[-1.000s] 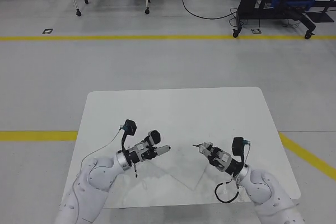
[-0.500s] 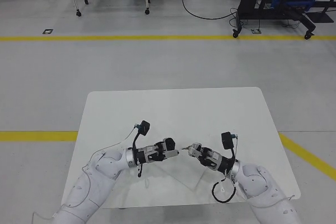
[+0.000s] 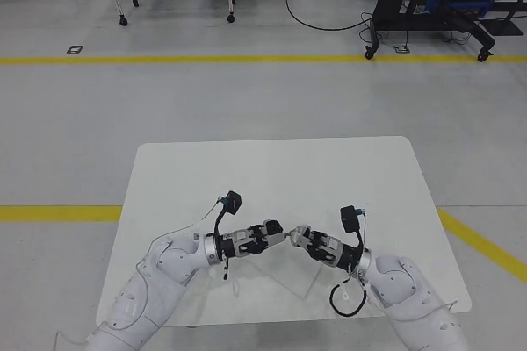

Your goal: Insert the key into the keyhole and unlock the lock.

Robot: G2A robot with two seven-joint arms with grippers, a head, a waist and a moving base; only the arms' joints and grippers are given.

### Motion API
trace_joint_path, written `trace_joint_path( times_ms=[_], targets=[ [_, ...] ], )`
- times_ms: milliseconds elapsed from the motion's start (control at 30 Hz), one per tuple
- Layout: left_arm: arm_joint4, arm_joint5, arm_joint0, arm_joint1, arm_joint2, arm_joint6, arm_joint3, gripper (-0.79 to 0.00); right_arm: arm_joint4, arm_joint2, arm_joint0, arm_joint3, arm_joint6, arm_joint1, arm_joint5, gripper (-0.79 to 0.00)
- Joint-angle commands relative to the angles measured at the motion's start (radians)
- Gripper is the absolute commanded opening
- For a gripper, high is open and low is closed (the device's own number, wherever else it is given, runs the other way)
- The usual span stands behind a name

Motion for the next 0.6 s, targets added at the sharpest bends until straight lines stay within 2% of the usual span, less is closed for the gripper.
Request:
trace_joint_path(
  times_ms=[0, 133, 233, 400, 567],
  targets=[
    [0.001, 0.001, -0.003, 0.0, 0.005, -0.003, 0.002, -0.493, 0.001, -0.001, -0.001, 0.0, 0.001, 0.001, -0.002, -0.785],
    [0.008, 0.008, -0.006, -0.001, 0.015, -0.005, 0.004, -0.6, 0.007, 0.002, -0.008, 0.0, -0.001, 0.003, -0.012, -0.785],
    [0.003, 0.01, -0.006, -0.001, 0.019, -0.002, 0.004, -0.785, 0.009, 0.008, -0.014, -0.003, 0.002, 0.006, -0.022, -0.785],
    [0.008, 0.006, -0.006, 0.002, 0.019, 0.002, 0.001, -0.785, 0.013, 0.016, -0.027, -0.016, 0.015, 0.011, -0.032, -0.785],
    [0.037, -0.004, -0.006, 0.01, 0.0, 0.012, -0.012, -0.785, -0.009, 0.014, -0.028, -0.028, 0.099, 0.022, -0.033, -0.785]
  ],
)
